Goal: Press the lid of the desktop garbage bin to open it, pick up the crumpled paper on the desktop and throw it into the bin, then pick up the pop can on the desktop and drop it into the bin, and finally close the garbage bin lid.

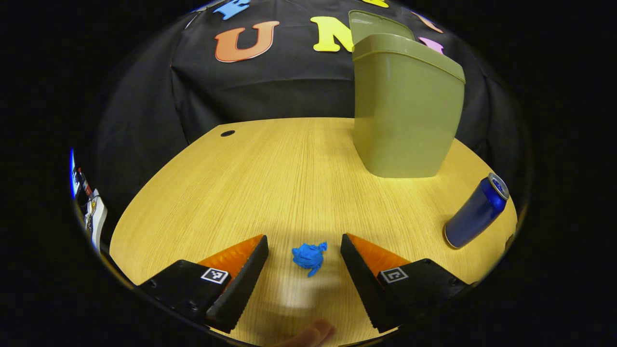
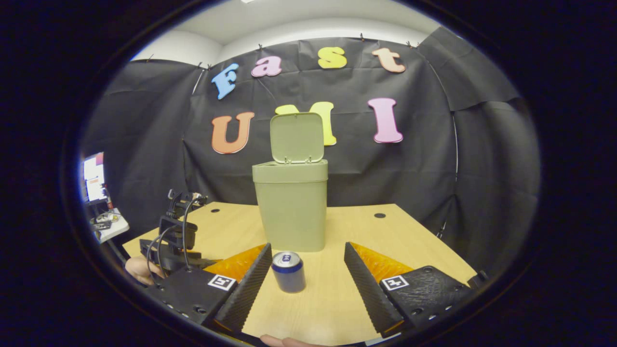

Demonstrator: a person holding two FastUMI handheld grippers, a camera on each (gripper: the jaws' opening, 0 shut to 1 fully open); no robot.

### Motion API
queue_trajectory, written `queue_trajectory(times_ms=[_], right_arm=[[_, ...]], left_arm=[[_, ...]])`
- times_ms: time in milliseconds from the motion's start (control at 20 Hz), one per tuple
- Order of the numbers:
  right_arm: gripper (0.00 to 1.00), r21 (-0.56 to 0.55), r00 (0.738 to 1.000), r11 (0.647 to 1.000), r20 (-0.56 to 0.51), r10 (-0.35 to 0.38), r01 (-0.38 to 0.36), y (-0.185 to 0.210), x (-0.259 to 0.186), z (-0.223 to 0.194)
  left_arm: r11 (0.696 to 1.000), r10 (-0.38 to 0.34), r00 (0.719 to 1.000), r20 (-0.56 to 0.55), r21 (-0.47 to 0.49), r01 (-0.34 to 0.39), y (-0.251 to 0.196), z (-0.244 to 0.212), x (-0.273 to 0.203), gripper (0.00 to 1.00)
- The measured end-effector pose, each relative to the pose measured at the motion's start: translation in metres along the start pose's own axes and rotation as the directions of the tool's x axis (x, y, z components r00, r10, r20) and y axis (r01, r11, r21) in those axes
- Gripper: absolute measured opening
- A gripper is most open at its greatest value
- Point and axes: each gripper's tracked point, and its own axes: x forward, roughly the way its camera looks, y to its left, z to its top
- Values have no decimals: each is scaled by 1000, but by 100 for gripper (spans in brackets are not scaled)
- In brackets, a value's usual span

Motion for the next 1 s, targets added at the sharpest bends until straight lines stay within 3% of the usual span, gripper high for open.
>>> queue_trajectory(times_ms=[500,550,600,650,700,1000], right_arm=[[94,1,999,1000,-40,3,-3,6,9,-15],[94,4,999,1000,-46,2,-2,6,10,-17],[94,6,999,1000,-49,2,-2,6,11,-18],[94,5,999,1000,-51,2,-1,6,11,-18],[94,4,999,1000,-52,1,0,5,11,-19],[94,0,998,1000,-65,-13,13,6,16,-29]], left_arm=[[998,-66,996,-55,10,67,-20,-17,13,78],[998,-67,996,-53,10,67,-19,-17,12,71],[998,-59,996,-59,9,60,-19,-18,10,70],[998,-55,997,-62,8,55,-18,-18,11,53],[998,-55,997,-60,12,56,-19,-18,11,42],[999,-49,999,-16,11,49,-13,-4,-5,35]])
